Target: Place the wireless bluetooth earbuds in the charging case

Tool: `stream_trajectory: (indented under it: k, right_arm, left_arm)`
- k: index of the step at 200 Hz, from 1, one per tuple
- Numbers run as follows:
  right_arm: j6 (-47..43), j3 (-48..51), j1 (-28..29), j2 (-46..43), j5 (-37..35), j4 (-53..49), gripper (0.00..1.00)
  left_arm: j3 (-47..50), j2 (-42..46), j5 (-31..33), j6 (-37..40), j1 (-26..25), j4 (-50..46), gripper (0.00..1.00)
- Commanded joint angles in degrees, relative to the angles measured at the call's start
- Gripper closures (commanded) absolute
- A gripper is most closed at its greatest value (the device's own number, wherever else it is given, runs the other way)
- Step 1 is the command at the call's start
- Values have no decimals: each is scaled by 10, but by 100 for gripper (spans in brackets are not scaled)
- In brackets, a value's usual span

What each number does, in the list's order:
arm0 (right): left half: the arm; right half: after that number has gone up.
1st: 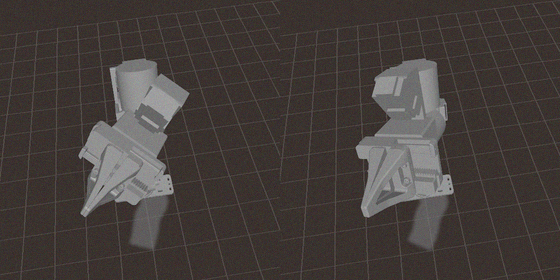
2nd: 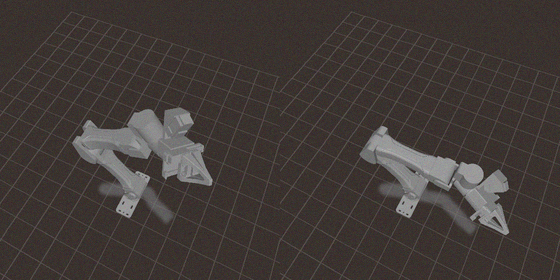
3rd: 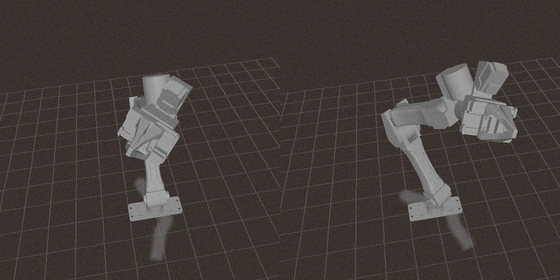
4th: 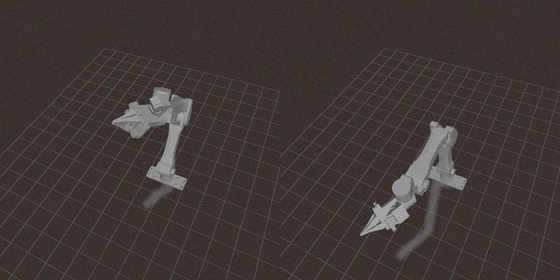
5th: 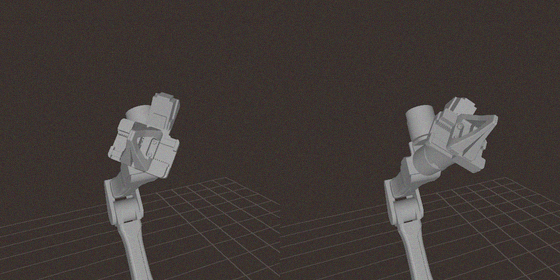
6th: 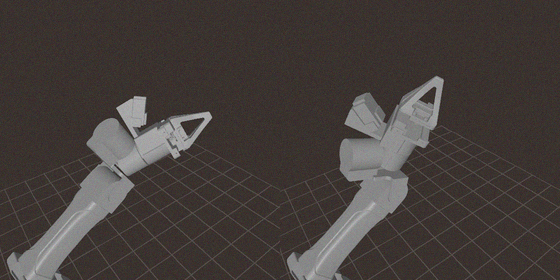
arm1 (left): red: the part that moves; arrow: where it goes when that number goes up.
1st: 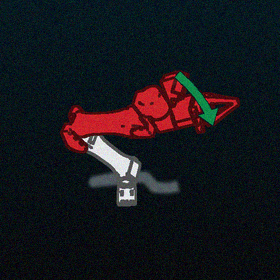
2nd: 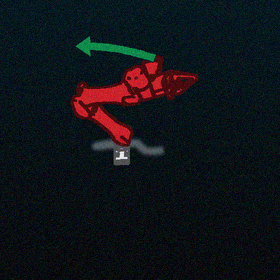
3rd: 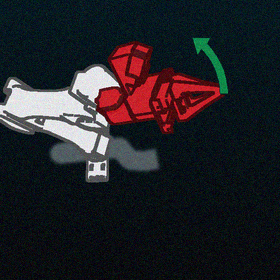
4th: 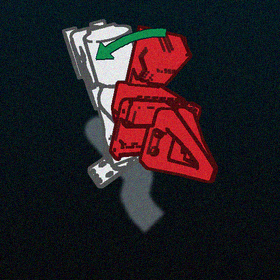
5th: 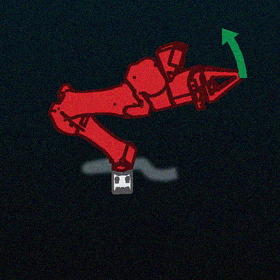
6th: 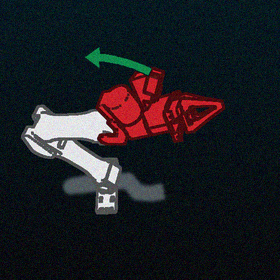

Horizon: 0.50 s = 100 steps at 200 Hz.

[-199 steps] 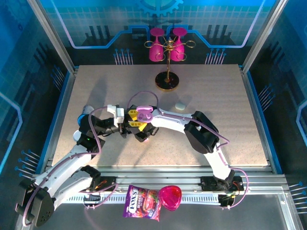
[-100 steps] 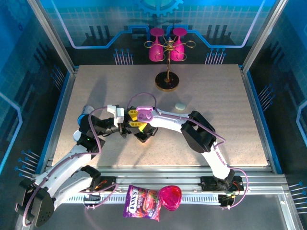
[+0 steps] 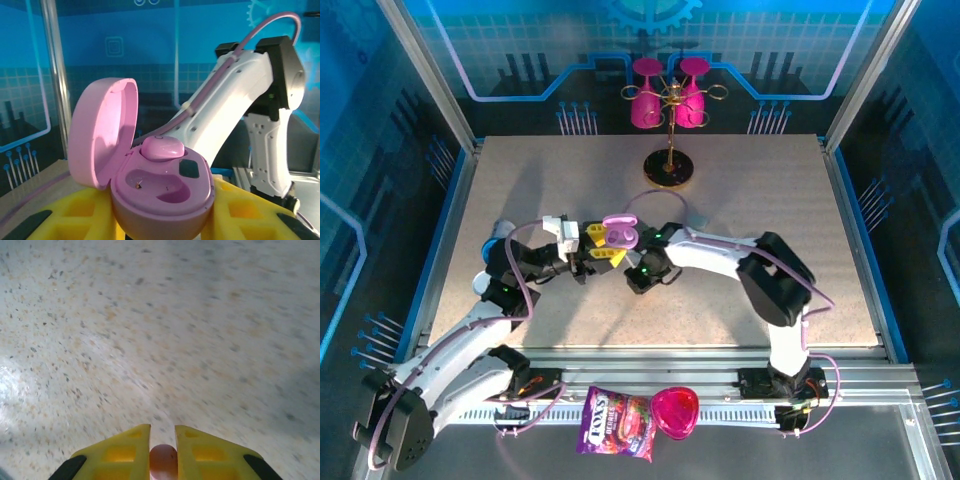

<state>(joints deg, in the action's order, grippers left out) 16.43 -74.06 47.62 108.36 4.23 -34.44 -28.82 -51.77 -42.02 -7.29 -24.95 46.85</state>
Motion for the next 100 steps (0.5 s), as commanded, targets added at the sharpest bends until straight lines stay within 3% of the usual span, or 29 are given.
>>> stream_trajectory:
  k: [1,50,100]
  right_arm:
    - [58,69,-43,-74,63,109,84]
    - [117,167,-127,-214,156,214,83]
    - [140,160,-144,-325,195,221,83]
  left_arm:
    - [5,-9,55,17,-5,42,72]
    - [29,-50,136,41,-11,99,72]
    - [52,-120,185,62,-32,195,72]
